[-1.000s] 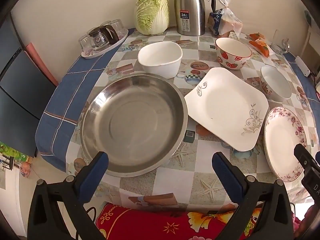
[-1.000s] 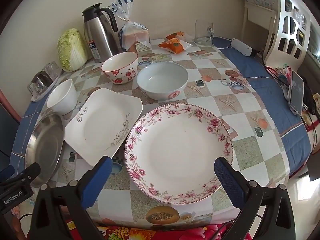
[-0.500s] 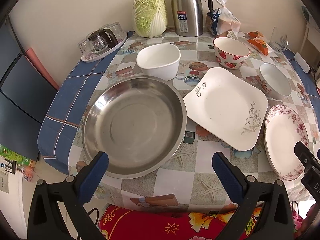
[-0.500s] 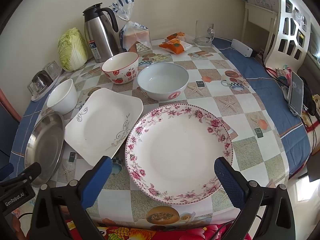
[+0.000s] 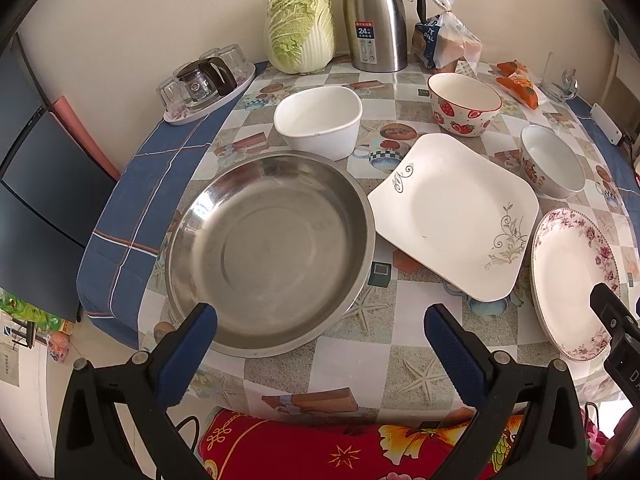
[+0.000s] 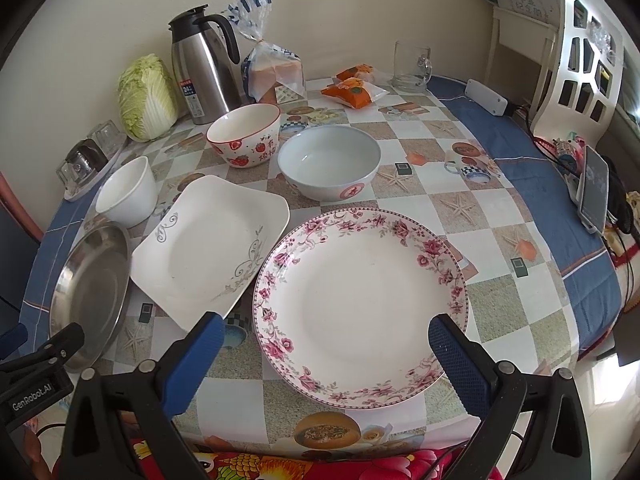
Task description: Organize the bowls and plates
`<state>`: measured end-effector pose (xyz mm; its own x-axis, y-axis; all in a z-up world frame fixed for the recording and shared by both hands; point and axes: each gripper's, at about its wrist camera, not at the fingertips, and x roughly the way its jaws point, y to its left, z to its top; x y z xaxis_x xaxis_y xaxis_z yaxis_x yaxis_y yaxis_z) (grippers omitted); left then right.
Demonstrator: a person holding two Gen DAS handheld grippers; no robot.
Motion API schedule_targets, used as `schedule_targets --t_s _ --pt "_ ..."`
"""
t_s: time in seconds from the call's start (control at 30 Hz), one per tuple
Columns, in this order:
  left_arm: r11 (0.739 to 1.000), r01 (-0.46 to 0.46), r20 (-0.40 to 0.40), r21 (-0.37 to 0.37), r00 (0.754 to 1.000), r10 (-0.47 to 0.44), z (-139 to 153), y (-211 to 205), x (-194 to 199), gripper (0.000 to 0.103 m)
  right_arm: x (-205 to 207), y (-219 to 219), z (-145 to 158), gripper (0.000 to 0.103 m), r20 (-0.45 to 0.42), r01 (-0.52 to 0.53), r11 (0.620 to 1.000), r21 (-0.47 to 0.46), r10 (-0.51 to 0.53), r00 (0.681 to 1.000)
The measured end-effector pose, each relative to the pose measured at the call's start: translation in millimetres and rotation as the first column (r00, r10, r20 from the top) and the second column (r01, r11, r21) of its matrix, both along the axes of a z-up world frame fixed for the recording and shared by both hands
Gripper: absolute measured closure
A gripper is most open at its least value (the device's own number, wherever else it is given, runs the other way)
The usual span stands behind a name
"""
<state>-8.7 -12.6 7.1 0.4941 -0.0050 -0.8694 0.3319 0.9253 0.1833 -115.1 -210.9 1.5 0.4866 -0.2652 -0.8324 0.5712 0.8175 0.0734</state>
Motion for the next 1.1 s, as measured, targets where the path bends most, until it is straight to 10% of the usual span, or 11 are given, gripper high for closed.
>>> schedule_targets --t_s 1.1 --pt "0.998 0.003 -0.016 -0.061 1.0 -0.004 1.7 5.9 -0.1 0.0 5.4 2.5 -9.8 0.0 -0.044 0.0 1.0 0.015 0.001 0.999"
